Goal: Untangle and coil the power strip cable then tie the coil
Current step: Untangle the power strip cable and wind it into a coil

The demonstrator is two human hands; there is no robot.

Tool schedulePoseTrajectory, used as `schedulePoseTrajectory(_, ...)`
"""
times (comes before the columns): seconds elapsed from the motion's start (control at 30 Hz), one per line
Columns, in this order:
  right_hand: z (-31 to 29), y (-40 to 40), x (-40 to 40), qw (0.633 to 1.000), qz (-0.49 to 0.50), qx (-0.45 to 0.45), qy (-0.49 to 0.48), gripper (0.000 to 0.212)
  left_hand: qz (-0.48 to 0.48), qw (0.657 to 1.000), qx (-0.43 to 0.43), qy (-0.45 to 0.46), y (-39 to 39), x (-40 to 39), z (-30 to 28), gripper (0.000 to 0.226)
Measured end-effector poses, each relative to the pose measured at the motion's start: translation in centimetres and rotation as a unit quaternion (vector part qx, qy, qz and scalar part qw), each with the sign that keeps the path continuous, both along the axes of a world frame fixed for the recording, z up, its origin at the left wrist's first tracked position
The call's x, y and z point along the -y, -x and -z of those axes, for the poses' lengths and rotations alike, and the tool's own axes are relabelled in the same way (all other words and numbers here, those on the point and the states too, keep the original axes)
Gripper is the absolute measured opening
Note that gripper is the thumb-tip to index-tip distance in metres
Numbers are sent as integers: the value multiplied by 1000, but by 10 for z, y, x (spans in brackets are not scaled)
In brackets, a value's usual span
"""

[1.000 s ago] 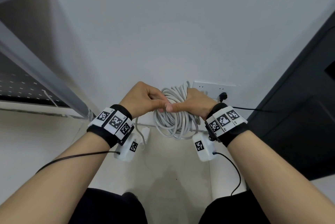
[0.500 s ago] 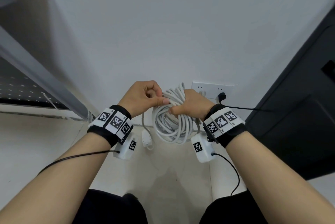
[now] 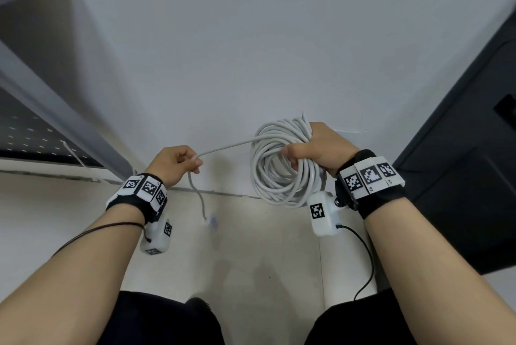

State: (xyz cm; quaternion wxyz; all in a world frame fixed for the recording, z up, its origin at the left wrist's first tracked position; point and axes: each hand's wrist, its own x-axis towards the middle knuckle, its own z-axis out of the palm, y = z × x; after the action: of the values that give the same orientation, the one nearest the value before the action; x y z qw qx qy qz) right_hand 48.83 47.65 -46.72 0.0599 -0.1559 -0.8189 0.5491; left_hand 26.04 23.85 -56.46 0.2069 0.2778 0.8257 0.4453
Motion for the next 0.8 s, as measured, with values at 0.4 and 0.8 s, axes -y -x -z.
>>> schedulePoseTrajectory(0.4,1,-1,-5,996,22,-50,75,17,-90,992,53,74,14,32,38,18)
schedulePoseTrajectory(0.8,3,9,-4,986,76,-72,127,20,-37,960,-190,202,16,19,-17,21)
